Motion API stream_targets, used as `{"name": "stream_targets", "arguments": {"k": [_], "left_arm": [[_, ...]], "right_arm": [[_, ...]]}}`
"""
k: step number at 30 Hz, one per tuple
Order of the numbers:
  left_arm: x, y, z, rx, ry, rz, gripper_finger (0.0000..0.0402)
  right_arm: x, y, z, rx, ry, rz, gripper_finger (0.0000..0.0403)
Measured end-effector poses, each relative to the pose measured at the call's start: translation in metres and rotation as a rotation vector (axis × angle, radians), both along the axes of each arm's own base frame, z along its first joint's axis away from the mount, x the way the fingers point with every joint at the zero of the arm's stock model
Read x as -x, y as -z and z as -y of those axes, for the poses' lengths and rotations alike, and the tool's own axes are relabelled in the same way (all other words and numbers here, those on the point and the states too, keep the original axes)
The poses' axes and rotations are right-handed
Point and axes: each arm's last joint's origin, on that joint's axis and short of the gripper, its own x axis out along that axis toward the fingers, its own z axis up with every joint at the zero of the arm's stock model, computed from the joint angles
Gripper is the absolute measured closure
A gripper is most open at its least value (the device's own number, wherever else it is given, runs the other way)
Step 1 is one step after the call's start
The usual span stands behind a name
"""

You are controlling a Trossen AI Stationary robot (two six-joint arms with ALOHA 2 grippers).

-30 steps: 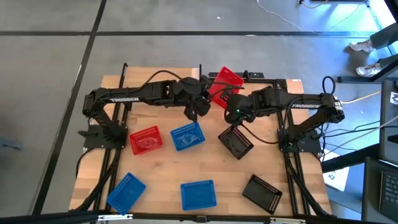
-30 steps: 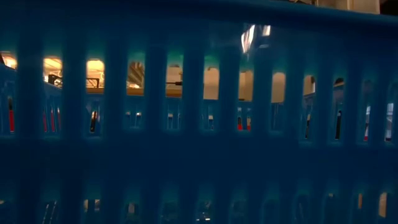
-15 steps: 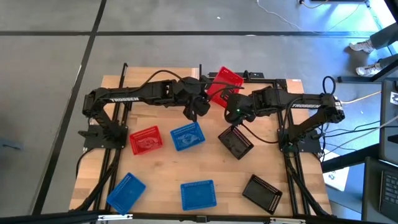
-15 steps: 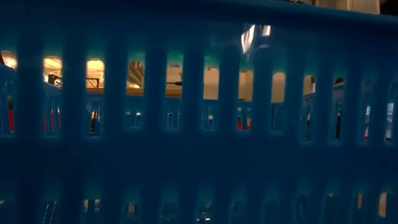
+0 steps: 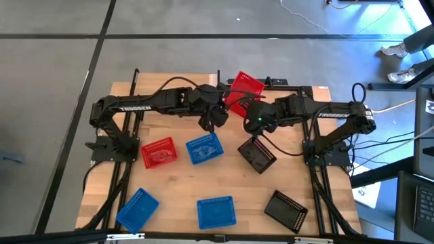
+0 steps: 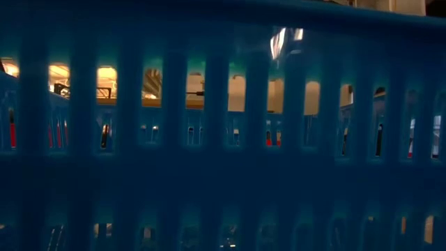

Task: Stack baskets on shelf by color
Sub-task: Put the bottom right red bin on the shelf

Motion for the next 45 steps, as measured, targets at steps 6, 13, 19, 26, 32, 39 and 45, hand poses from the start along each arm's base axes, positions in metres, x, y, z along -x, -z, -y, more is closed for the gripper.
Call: {"name": "stream_targets", "arguments": {"k": [6, 13, 19, 26, 32, 39, 45], "left_arm": [[0.002, 0.003, 0.000, 0.053, -0.031, -0.013, 0.0401], [0.007, 0.002, -0.004, 0.086, -0.076, -0.019, 0.0401], [0.010, -0.001, -0.004, 0.080, -0.109, -0.004, 0.0401], [0.018, -0.009, -0.003, 0.079, -0.108, 0.013, 0.0401], [0.026, -0.015, 0.001, 0.080, -0.102, 0.015, 0.0401], [0.035, -0.015, 0.002, 0.133, -0.149, -0.012, 0.0401], [0.043, -0.014, 0.002, 0.151, -0.173, -0.048, 0.0401]], "right_arm": [[-0.002, -0.001, 0.000, -0.003, -0.005, 0.028, 0.0307], [-0.002, -0.018, -0.009, -0.010, -0.029, 0.091, 0.0303], [0.000, -0.035, -0.017, -0.047, -0.015, 0.172, 0.0303], [0.000, -0.041, -0.018, -0.064, 0.000, 0.208, 0.0303], [0.001, -0.042, -0.018, -0.057, 0.000, 0.208, 0.0303], [0.005, -0.046, -0.017, -0.041, 0.019, 0.228, 0.0303], [0.008, -0.051, -0.016, -0.026, 0.034, 0.262, 0.0303]]}}
